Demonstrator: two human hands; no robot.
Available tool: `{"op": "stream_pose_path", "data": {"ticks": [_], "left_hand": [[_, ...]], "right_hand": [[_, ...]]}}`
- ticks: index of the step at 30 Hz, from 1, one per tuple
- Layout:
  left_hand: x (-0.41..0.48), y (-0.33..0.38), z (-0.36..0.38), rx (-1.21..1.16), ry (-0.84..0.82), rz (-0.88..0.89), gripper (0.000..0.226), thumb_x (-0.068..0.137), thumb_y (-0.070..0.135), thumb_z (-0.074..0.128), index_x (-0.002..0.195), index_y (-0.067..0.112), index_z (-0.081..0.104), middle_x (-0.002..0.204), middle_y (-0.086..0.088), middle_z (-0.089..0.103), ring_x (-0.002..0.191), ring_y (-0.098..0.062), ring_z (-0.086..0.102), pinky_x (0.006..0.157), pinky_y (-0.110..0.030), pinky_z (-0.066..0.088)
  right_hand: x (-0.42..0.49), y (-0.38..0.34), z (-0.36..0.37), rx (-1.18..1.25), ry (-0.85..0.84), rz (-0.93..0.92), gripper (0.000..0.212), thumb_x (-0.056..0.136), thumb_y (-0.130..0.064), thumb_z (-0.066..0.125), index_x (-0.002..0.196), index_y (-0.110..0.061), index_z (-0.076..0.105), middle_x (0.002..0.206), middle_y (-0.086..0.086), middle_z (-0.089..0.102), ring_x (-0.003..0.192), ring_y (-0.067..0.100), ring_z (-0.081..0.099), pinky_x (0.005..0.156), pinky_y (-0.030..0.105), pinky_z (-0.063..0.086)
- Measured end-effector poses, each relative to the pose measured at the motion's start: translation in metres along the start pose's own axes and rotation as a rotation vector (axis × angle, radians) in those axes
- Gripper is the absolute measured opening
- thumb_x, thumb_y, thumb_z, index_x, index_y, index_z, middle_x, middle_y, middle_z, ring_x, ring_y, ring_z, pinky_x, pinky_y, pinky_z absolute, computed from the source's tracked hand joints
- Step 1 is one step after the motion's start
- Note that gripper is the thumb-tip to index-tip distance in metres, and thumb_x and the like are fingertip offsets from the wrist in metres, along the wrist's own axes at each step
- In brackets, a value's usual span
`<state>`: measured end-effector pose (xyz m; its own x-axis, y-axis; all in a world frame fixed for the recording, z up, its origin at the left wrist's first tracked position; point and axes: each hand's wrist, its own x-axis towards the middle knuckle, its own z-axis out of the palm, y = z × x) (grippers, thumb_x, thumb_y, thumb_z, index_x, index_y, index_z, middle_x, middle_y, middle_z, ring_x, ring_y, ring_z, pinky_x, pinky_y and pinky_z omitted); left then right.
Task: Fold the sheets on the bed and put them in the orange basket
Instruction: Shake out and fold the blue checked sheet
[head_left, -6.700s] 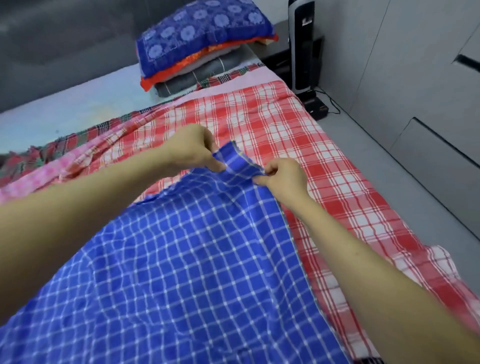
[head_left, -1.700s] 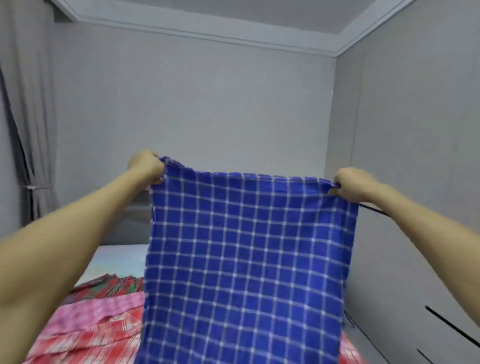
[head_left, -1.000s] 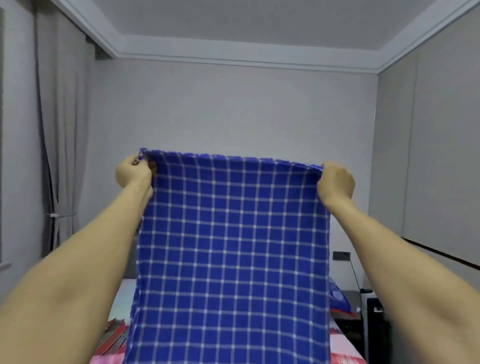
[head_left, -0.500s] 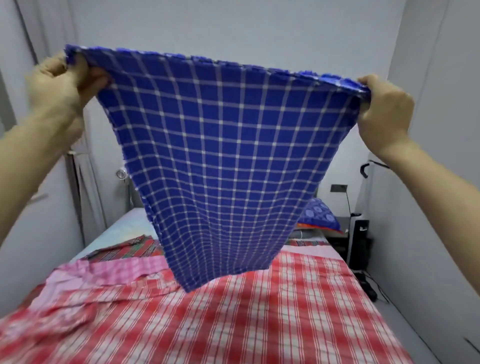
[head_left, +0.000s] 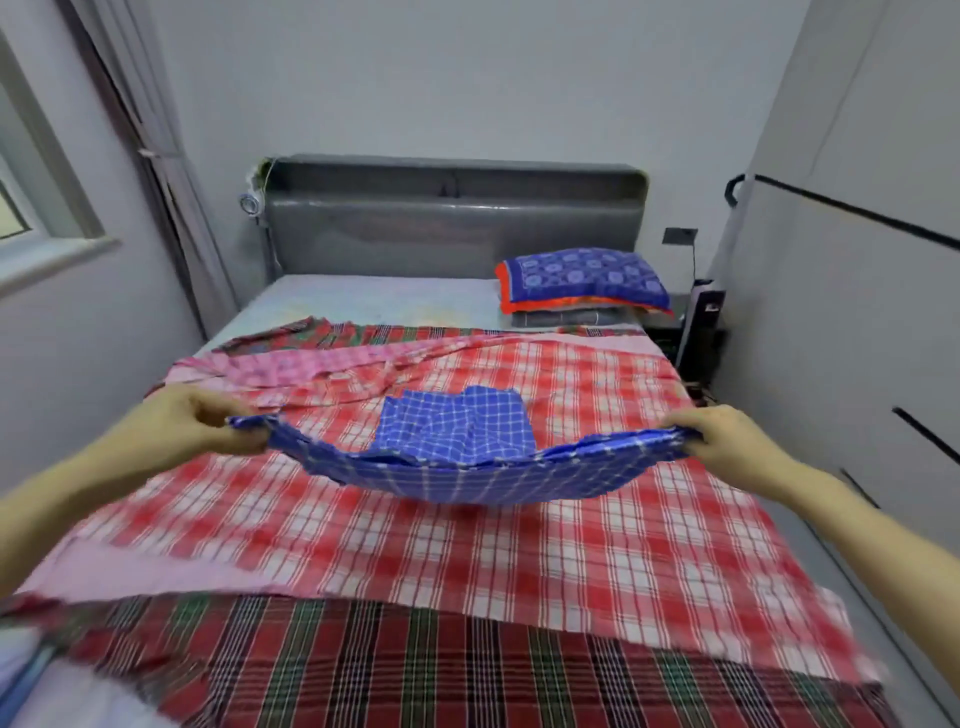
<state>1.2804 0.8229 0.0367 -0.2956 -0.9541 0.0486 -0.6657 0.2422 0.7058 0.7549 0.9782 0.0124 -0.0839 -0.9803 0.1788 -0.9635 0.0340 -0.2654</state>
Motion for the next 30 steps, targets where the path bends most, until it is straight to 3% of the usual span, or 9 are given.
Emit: {"op": "stream_pose_path", "data": {"ticks": [2, 8, 11, 13, 15, 16, 18, 22, 30], "left_hand": [[-0.045, 0.011, 0.022, -0.039, -0.019, -0.058, 0.006, 0.075, 0.017, 0.078, 0.08, 0.019, 0.077, 0.076, -0.003, 0.074, 0.071, -0.014, 0.063, 0.069, -0.026, 0.046], [-0.142, -0.031, 0.084, -0.041, 0.119, -0.211, 0.006, 0.081, 0.019, 0.073, 0.084, 0.018, 0.076, 0.084, -0.003, 0.067, 0.071, -0.02, 0.056, 0.058, -0.028, 0.042], [-0.205, -0.037, 0.111, 0.065, 0.092, -0.174, 0.022, 0.079, 0.014, 0.074, 0.101, 0.012, 0.074, 0.105, 0.003, 0.065, 0.087, -0.018, 0.062, 0.081, -0.033, 0.051], [-0.242, -0.035, 0.123, 0.1, 0.019, -0.228, 0.019, 0.079, 0.016, 0.074, 0.099, 0.017, 0.074, 0.094, 0.002, 0.068, 0.083, -0.012, 0.061, 0.078, -0.028, 0.048], [-0.274, -0.035, 0.125, 0.161, -0.099, -0.279, 0.008, 0.08, 0.028, 0.073, 0.082, 0.02, 0.072, 0.064, 0.001, 0.062, 0.062, -0.006, 0.051, 0.059, -0.021, 0.036], [-0.284, -0.035, 0.125, 0.194, -0.147, -0.28, 0.022, 0.077, 0.038, 0.071, 0.074, 0.016, 0.07, 0.057, -0.005, 0.057, 0.056, -0.008, 0.046, 0.055, -0.023, 0.031], [-0.305, -0.039, 0.123, 0.237, -0.238, -0.287, 0.037, 0.074, 0.048, 0.066, 0.067, 0.012, 0.065, 0.055, -0.004, 0.054, 0.056, -0.011, 0.046, 0.056, -0.026, 0.029], [-0.332, -0.046, 0.129, 0.222, -0.401, -0.348, 0.026, 0.084, 0.032, 0.067, 0.064, 0.017, 0.06, 0.055, 0.007, 0.058, 0.056, -0.005, 0.049, 0.057, -0.024, 0.033], [-0.281, -0.096, 0.178, 0.088, -0.3, -0.49, 0.035, 0.085, 0.031, 0.066, 0.084, -0.004, 0.065, 0.074, -0.019, 0.067, 0.065, -0.025, 0.061, 0.072, -0.038, 0.054]], "right_hand": [[-0.027, -0.007, 0.02, -0.025, -0.138, 0.016, 0.024, 0.084, 0.004, 0.052, 0.085, -0.015, 0.067, 0.075, 0.003, 0.067, 0.066, 0.019, 0.052, 0.057, 0.031, 0.033], [-0.1, -0.012, 0.068, -0.166, -0.319, 0.016, 0.02, 0.094, -0.008, 0.047, 0.087, -0.015, 0.064, 0.076, 0.001, 0.064, 0.061, 0.014, 0.046, 0.053, 0.026, 0.03], [-0.152, -0.005, 0.082, -0.189, -0.388, -0.013, 0.018, 0.094, -0.01, 0.048, 0.087, -0.017, 0.064, 0.08, 0.002, 0.066, 0.067, 0.017, 0.052, 0.056, 0.029, 0.034], [-0.183, -0.003, 0.084, -0.191, -0.482, -0.027, 0.02, 0.094, -0.014, 0.051, 0.077, -0.023, 0.058, 0.079, 0.001, 0.064, 0.066, 0.016, 0.05, 0.059, 0.029, 0.036], [-0.21, 0.0, 0.086, -0.139, -0.557, -0.025, 0.02, 0.094, -0.019, 0.054, 0.075, -0.025, 0.056, 0.078, -0.001, 0.061, 0.065, 0.012, 0.047, 0.061, 0.027, 0.037], [-0.219, 0.002, 0.085, -0.094, -0.607, -0.017, 0.017, 0.094, -0.02, 0.055, 0.077, -0.023, 0.058, 0.078, -0.002, 0.061, 0.065, 0.011, 0.048, 0.061, 0.025, 0.038], [-0.242, 0.003, 0.083, -0.021, -0.737, -0.004, 0.016, 0.092, -0.021, 0.057, 0.076, -0.022, 0.061, 0.075, -0.004, 0.061, 0.065, 0.01, 0.05, 0.06, 0.022, 0.04], [-0.27, -0.002, 0.085, 0.066, -0.965, 0.044, 0.02, 0.086, -0.013, 0.057, 0.069, -0.023, 0.059, 0.069, -0.002, 0.06, 0.06, 0.009, 0.051, 0.056, 0.017, 0.042], [-0.24, 0.003, 0.131, 0.091, -0.887, 0.209, 0.035, 0.088, -0.006, 0.054, 0.058, -0.023, 0.049, 0.057, -0.006, 0.048, 0.055, 0.012, 0.042, 0.055, 0.022, 0.037]]}}
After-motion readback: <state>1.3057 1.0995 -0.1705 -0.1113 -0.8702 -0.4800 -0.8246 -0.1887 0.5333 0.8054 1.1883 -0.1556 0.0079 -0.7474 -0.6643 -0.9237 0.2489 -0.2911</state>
